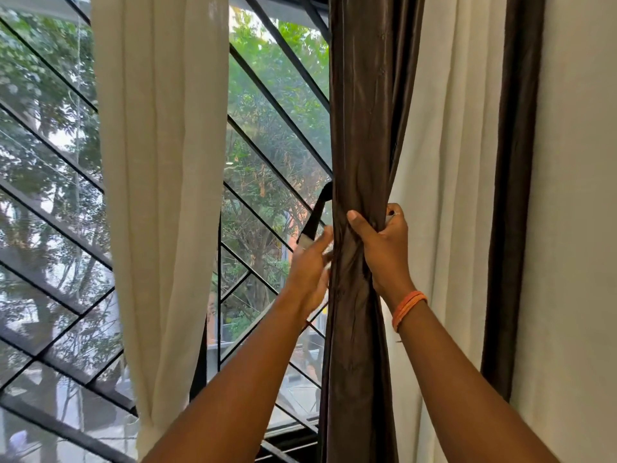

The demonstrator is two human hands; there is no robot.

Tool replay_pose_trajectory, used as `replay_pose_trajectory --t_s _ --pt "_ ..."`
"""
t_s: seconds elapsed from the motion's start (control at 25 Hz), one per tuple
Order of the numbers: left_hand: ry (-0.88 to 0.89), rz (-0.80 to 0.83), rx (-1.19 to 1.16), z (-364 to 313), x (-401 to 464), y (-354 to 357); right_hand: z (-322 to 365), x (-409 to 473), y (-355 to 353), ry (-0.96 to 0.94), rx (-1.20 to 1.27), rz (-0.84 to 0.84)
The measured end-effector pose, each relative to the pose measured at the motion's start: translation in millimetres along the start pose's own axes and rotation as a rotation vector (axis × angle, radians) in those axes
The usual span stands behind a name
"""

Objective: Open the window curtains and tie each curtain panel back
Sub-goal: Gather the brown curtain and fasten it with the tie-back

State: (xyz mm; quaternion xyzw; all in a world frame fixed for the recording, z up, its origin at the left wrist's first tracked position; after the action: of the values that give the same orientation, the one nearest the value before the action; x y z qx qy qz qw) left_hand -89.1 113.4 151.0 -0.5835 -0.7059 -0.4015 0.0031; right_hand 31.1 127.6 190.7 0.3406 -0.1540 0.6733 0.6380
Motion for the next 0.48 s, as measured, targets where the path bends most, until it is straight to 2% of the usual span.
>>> replay_pose_trajectory --t_s 0.08,0.16,0.24,0.32,0.4,0.48 --pt "0.27 -0.227 0.158 -26 2 7 -2 1 -1 0.007 0.0 -0.006" --pt "0.612 -0.309 0.553 -50 -7 9 -5 4 -2 0.016 -0.036 -0.031" --pt "0.936 -0.167 1.113 -61 -24 23 -6 7 -3 0.01 -0.084 -0.036" --pt "1.128 0.012 1.517 -59 -40 46 -6 7 0 0.02 -0.071 0.002" --pt "1.207 0.161 1.568 -57 -47 65 -7 2 5 0.013 -0.025 0.027" --pt "1.143 0.155 1.395 -57 -45 70 -6 -1 5 -0.059 -0.148 -0.019"
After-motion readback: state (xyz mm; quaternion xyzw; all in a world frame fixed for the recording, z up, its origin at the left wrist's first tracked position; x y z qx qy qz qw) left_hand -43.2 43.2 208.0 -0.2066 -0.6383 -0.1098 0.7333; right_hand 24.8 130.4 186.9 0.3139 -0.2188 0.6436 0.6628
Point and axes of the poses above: each hand's wrist, its own x-axis towards the middle knuckle, its own y-axis out of the palm, z = x × y, the point moved 3 cm from there along x, towards the middle knuckle, and after that the axes turned 7 degrees about y, right-handed, at the moved point
